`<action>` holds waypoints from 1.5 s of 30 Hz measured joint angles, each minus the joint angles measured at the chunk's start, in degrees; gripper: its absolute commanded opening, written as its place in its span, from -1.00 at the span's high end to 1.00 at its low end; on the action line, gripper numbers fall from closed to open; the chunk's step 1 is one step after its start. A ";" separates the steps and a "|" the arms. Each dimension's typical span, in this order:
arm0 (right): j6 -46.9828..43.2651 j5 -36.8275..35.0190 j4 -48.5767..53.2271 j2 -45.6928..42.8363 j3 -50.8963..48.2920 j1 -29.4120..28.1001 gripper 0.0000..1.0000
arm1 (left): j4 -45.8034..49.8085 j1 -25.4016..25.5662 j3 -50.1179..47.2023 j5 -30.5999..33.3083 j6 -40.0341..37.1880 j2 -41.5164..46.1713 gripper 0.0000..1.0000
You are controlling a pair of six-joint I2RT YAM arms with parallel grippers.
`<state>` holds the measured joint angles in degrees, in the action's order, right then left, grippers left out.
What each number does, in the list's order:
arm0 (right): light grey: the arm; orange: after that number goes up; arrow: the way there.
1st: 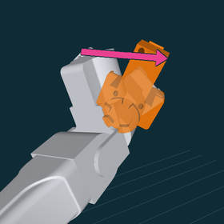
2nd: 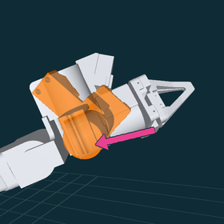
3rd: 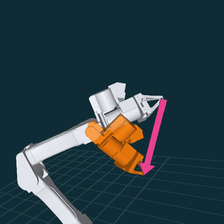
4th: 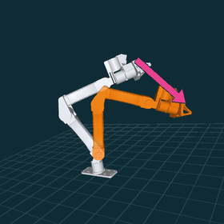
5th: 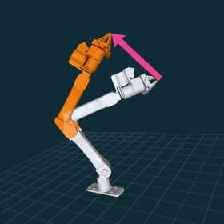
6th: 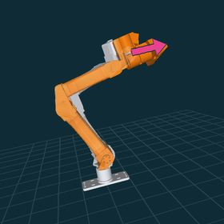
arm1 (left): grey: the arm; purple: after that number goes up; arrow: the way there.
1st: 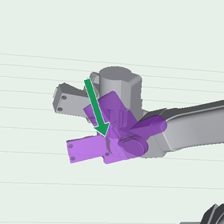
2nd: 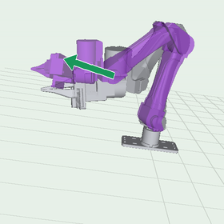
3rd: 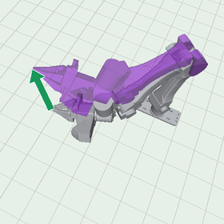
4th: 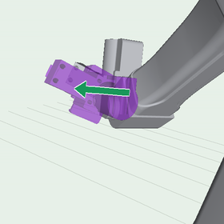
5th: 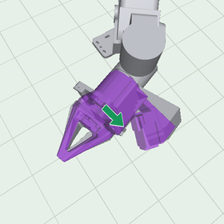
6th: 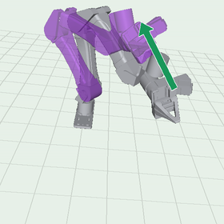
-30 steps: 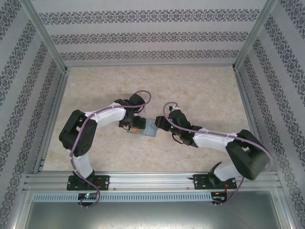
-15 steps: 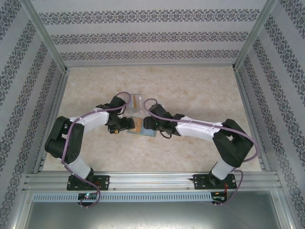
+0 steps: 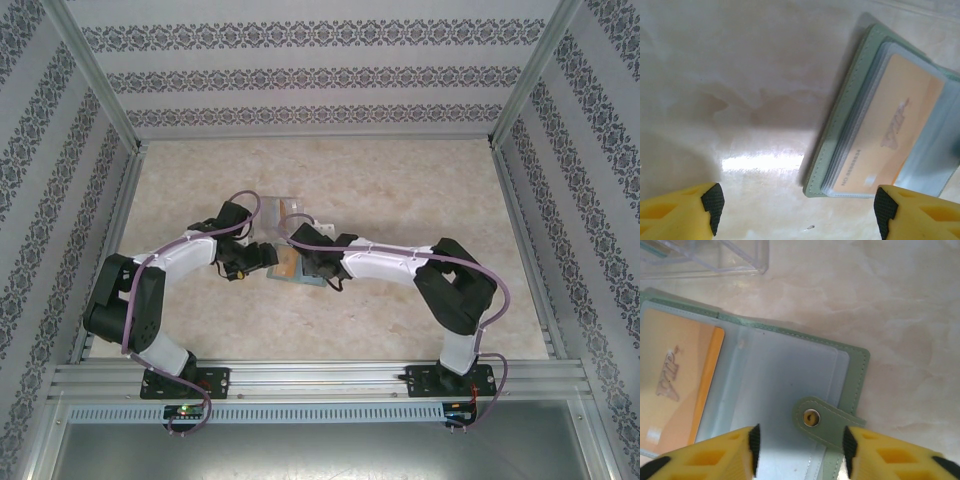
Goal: Put the credit cards into the card holder
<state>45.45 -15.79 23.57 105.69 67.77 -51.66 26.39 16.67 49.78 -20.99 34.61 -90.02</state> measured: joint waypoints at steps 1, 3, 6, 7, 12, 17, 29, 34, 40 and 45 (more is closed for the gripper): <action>-0.17 -0.26 0.09 0.13 0.15 -0.13 -0.10 | -0.11 -0.02 -0.39 -0.04 0.02 0.15 -0.59; -0.24 -0.96 0.63 0.31 0.48 -0.55 -0.10 | -0.09 -0.09 -0.72 -0.02 0.15 0.20 -0.59; -0.24 -1.75 1.11 1.11 1.14 -0.74 -0.06 | -0.24 -0.28 -0.76 -0.07 0.17 0.20 -0.58; -0.24 -1.99 1.11 1.51 1.20 -0.74 -0.05 | -0.33 -0.28 -0.81 -0.07 0.17 0.20 -0.58; -0.26 -2.93 1.44 3.43 1.51 -0.72 -0.01 | -0.33 -0.28 -0.81 -0.46 0.17 0.20 -0.56; -0.44 -3.78 1.44 3.65 1.51 -0.70 0.04 | -0.35 -0.28 -0.81 -1.18 0.17 -0.04 -0.54; -0.48 -6.29 0.66 2.95 -0.66 -0.59 0.10 | -4.90 -0.28 -2.47 -4.55 1.79 -1.07 -0.39; -0.72 -7.82 0.90 2.40 -1.77 -0.57 0.10 | -5.03 -0.28 -2.45 -4.55 1.92 -1.38 -0.38; -0.85 -8.85 0.57 0.02 -3.76 0.37 0.13 | -5.01 -0.28 -2.45 -4.46 1.95 -1.38 -0.29; -0.90 -9.33 0.15 -1.49 -4.81 1.27 0.17 | -5.33 -0.28 -2.47 -4.79 2.16 -1.46 -0.22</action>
<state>44.56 -25.12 23.73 104.20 62.96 -50.39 21.06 16.38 47.31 -25.78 36.77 -91.48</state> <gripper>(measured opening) 0.431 0.623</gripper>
